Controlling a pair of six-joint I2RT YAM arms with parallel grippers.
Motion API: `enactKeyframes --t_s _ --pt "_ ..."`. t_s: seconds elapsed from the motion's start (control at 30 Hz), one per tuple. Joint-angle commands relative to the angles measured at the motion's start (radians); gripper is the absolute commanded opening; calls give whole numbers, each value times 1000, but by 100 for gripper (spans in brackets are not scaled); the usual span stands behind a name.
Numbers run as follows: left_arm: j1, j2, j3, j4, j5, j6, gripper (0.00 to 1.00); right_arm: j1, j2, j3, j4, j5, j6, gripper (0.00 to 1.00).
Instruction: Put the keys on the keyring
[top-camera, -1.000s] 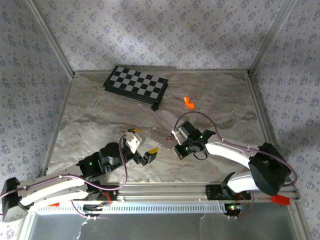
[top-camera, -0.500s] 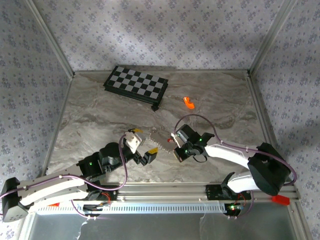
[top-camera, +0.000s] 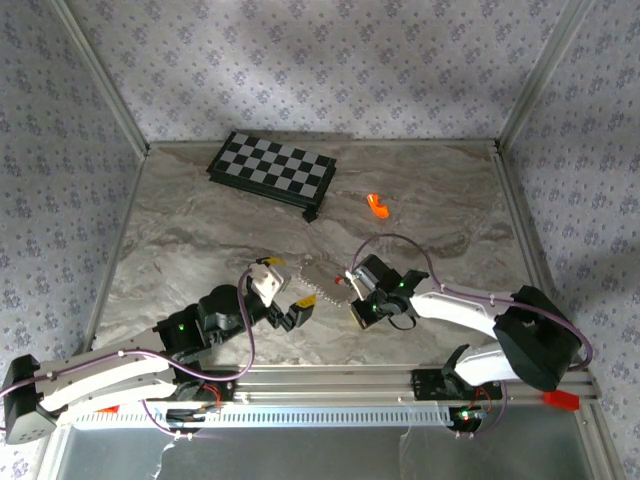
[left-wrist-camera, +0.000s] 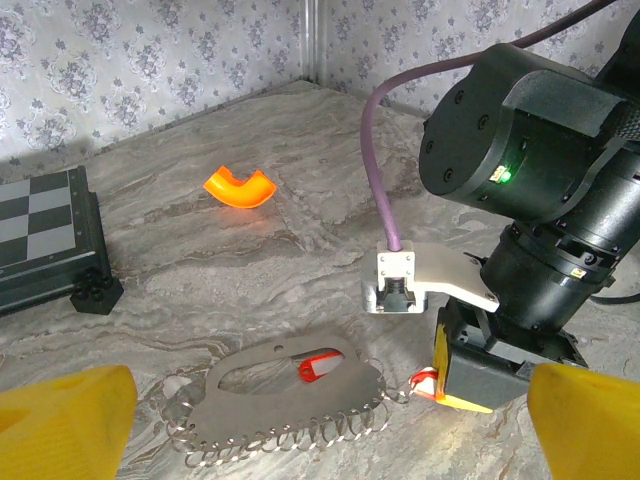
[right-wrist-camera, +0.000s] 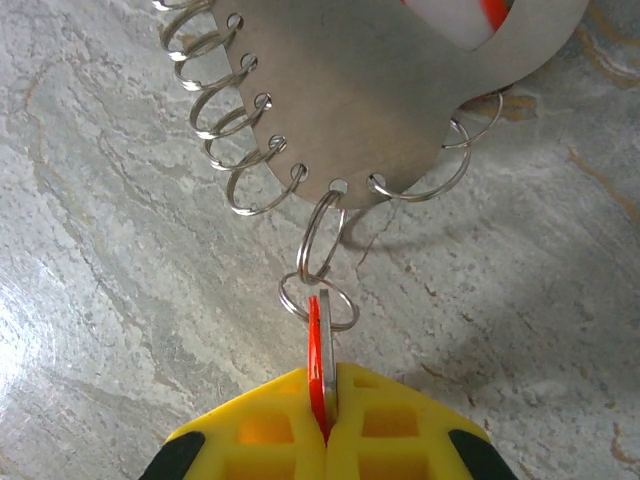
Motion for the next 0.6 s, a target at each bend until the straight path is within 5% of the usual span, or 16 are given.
enactKeyframes --t_s 0.0,0.33,0.57 --pt "-5 -1 10 16 -3 -7 99 8 -23 -20 -4 17 25 3" --pt "-4 3 17 11 -7 -2 100 9 -86 -22 -28 37 37 22" --pt "-5 1 23 -8 -71 -16 100 4 -229 -4 -90 88 29 49"
